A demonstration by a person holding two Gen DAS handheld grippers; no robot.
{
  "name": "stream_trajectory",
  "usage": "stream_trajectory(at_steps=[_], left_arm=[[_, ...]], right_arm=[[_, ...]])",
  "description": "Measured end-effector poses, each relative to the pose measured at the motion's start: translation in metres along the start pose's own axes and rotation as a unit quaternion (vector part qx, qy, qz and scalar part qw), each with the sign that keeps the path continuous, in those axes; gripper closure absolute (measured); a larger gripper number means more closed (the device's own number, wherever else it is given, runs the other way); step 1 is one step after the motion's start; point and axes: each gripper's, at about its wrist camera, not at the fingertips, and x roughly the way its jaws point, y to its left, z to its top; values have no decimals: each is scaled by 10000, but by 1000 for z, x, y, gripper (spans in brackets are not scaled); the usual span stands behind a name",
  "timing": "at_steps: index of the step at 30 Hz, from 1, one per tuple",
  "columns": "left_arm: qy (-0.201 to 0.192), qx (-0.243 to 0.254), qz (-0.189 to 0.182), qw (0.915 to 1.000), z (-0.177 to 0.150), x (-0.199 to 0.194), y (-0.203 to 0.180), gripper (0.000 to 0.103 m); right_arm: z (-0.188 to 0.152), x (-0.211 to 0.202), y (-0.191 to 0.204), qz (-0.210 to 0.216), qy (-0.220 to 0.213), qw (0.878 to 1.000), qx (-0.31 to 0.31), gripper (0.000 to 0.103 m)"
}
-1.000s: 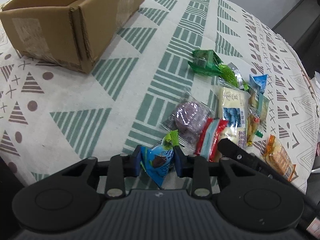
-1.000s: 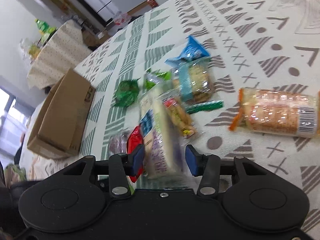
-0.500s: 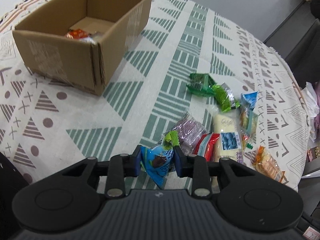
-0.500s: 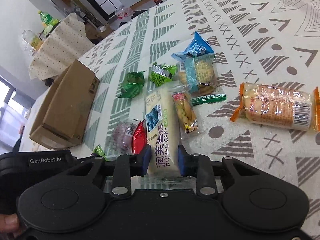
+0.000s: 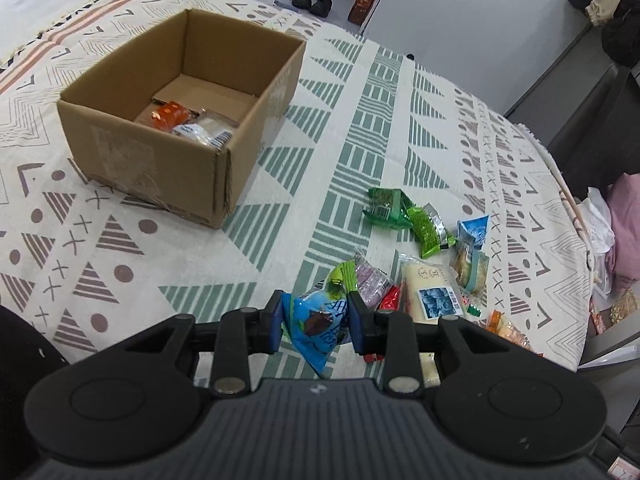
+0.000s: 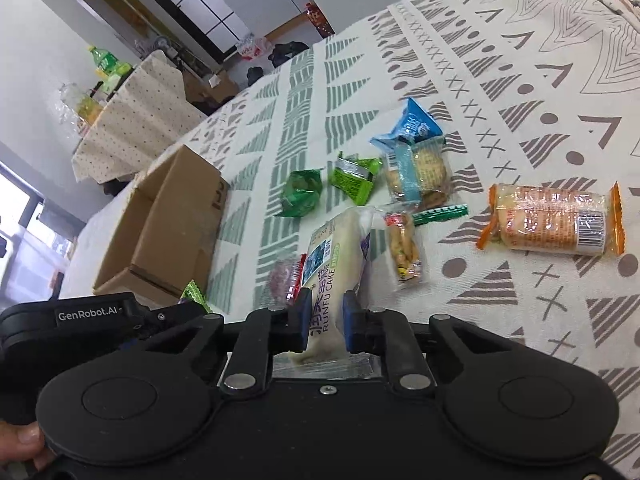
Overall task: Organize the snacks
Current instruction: 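Carry both snacks into the cardboard box and open both tools to release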
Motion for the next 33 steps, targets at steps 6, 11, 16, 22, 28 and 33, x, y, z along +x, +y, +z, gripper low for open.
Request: stream_trajectory(at_steps=[6,11,16,22,28,33], left_arm=[[-163,-11,-56,9999,8,-15,6,72],[-421,4,-38,9991,18,-30,10,72],[-590,-75,-27,9982,33,-41,21,72],[-730,-172,-8,9972,50,-49,35,72],[-796,-299,1,9964,68,-50,52,72],[-830,-431,-50,9956,83,-47,69,72]], right_arm=[[6,-9,13,107,-135,9999,-1,88],[13,-12,30,221,-253,9994,-68,88],[21,-11,50,354,-338,9986,-208,88],[30,-6,75,498,-407,9974,-340,88],[38,3,97,574,-452,9963,-449,88],[43,12,114,546,-453,9960,-537,88]])
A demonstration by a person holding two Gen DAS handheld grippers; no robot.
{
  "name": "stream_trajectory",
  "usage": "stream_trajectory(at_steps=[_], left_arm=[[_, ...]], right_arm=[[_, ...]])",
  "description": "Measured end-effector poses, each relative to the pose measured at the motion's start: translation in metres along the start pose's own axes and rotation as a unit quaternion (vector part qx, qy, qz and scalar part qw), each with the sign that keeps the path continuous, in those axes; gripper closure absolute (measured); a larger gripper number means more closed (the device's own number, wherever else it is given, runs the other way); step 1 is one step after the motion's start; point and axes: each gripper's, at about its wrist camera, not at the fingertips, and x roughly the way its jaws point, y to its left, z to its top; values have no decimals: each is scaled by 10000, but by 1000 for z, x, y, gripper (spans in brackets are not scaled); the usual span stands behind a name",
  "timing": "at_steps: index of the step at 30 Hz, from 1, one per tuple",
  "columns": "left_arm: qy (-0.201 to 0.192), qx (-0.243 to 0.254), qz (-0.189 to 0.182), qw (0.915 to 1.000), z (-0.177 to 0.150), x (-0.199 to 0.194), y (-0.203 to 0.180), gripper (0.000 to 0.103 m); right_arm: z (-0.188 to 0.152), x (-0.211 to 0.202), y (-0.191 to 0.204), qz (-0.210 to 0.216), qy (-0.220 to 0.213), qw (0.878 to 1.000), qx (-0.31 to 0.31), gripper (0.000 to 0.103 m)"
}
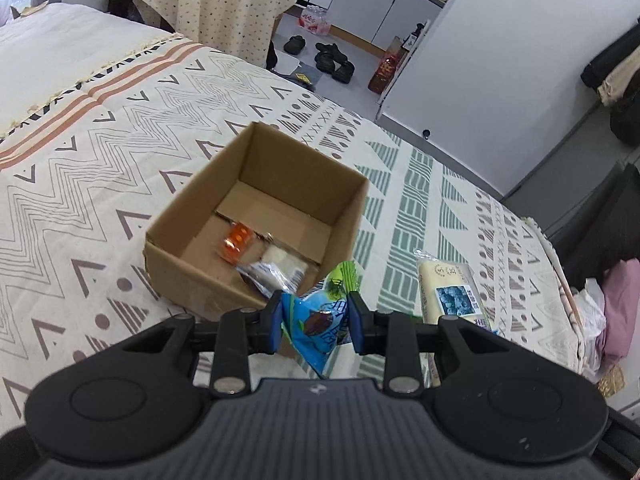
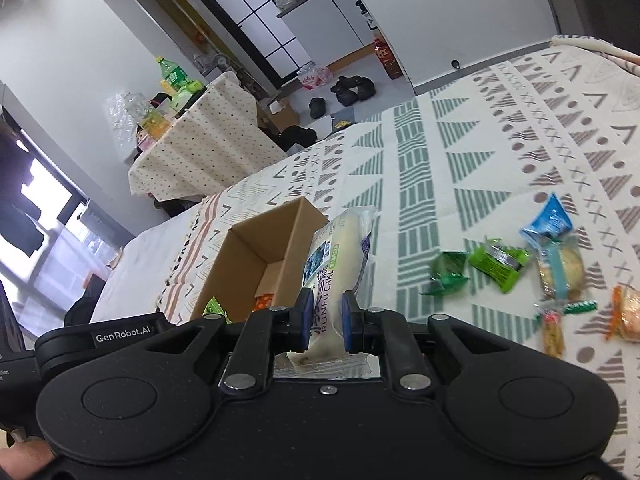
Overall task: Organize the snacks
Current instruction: 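Carry both snacks into the cardboard box and open both tools to release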
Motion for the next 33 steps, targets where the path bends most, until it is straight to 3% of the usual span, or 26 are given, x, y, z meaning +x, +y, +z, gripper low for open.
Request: stream_trajectory(at_steps=[24,33], left_arm=[[295,-327,-87,9990,55,40,61,71],[372,-435,15,9984,62,43,73,59]], right_arm=[[16,72,78,-67,99,9994,-329,88],[16,88,86,-161,153,9994,-272,88]])
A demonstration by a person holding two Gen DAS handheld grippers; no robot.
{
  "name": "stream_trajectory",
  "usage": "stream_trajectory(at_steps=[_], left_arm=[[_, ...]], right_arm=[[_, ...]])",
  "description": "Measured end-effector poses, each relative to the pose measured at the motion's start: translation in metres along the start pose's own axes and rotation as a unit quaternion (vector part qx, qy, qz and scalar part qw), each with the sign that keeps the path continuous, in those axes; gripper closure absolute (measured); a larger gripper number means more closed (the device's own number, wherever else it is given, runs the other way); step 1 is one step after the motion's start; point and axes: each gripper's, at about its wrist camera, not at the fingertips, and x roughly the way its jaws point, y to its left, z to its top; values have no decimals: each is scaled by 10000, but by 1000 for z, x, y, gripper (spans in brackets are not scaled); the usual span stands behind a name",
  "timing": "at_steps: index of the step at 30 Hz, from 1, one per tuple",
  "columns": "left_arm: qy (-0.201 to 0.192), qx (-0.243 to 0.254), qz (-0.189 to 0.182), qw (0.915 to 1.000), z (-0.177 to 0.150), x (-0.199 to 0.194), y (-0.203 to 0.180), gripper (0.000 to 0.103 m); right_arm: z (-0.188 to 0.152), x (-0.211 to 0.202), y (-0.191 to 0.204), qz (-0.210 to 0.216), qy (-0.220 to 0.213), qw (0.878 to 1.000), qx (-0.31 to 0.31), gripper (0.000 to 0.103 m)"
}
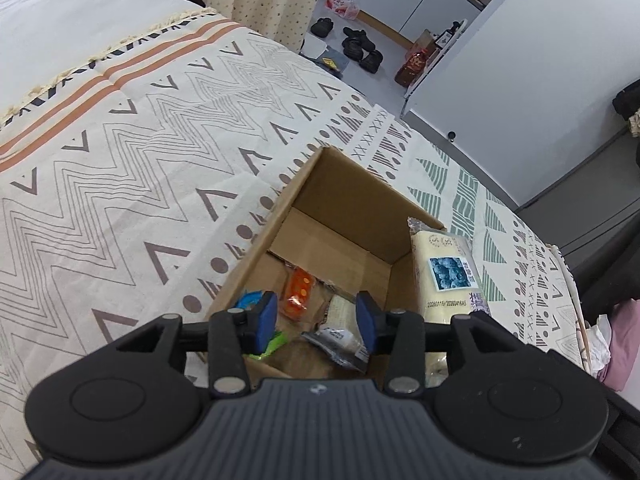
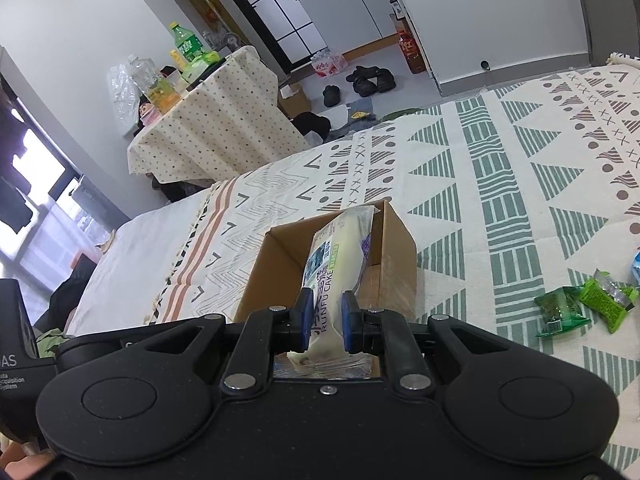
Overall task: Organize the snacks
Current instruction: 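Carry both snacks into the cardboard box and open both tools to release, then grasp the red candy with the left tool while the right tool grasps the cream bread packet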
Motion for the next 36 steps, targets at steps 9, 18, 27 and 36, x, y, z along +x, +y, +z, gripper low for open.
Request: stream_trajectory(at_steps=[9,18,27,36], left_arm=[[-29,80,193,9998,-3,-8,-3,36],[5,239,441,9987,-17,-19,-18,20],[-164,468,660,9966,-42,-35,-34,4],[-184,653,596,9959,-67,-43,-52,0]], right_arm=[[0,-2,-1,-76,-123,9998,141,55],[-11,-26,-14,-351,-70,9994,45,44],[-23,-55,-32,-639,-91,9979,-43,27],[-32,-81,-49,-722,-137,9972,-146,13]])
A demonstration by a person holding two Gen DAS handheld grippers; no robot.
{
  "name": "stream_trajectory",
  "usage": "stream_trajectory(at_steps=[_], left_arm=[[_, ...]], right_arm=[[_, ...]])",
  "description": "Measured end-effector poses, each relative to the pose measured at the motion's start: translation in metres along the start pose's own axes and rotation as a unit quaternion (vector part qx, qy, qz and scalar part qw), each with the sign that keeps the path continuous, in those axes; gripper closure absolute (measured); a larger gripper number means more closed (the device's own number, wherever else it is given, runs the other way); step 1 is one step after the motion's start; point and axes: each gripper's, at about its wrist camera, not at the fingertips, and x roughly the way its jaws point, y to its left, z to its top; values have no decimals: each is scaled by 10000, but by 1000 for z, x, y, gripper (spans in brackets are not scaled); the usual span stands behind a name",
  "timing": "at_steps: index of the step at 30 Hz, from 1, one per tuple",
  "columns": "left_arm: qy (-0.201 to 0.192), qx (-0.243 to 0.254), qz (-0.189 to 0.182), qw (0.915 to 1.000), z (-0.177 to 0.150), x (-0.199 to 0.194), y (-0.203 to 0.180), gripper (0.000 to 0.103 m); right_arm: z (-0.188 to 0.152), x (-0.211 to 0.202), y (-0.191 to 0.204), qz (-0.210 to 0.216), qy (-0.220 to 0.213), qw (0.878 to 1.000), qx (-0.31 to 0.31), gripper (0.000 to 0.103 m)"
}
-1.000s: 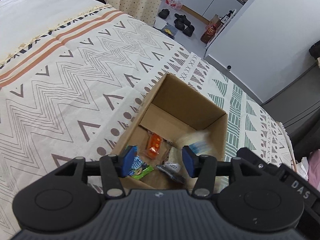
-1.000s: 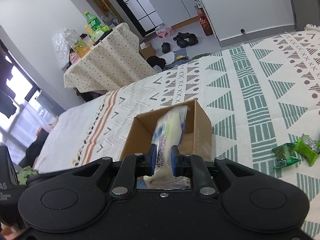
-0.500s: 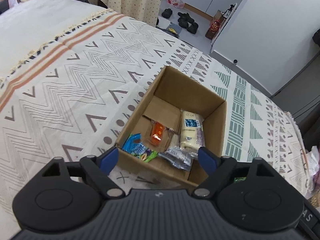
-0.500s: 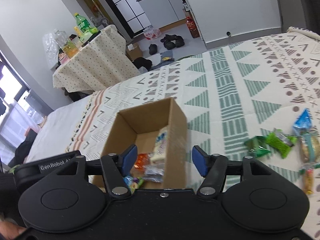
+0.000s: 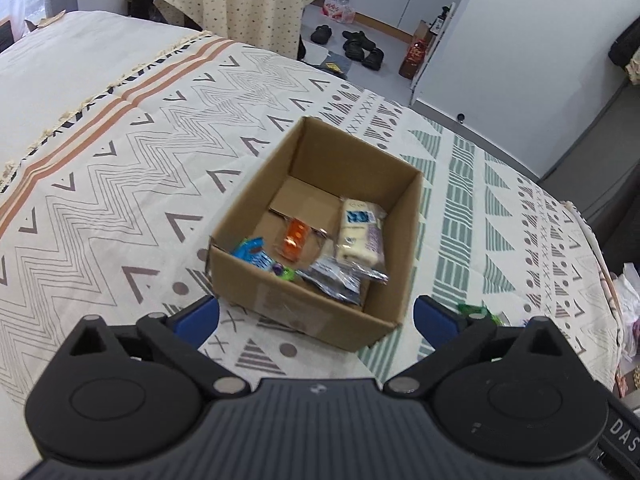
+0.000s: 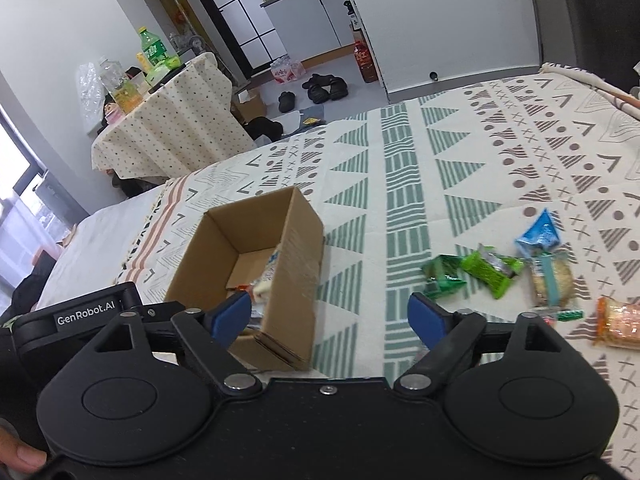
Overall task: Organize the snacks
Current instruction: 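Grasp the red candy with the left tool while the right tool grasps the cream bread packet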
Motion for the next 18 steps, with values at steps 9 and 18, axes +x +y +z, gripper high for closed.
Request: stream_trajectory(at_steps=[9,18], left_arm=[[-53,103,-94,9999,-18,-9,-21,0],[37,222,-193,9996,-35,-13,-46,0]], right_arm=[[-8,-24,-25,-102,-122,9998,-89,1],[-14,-42,-56,-126,-144,9998,-50,0]])
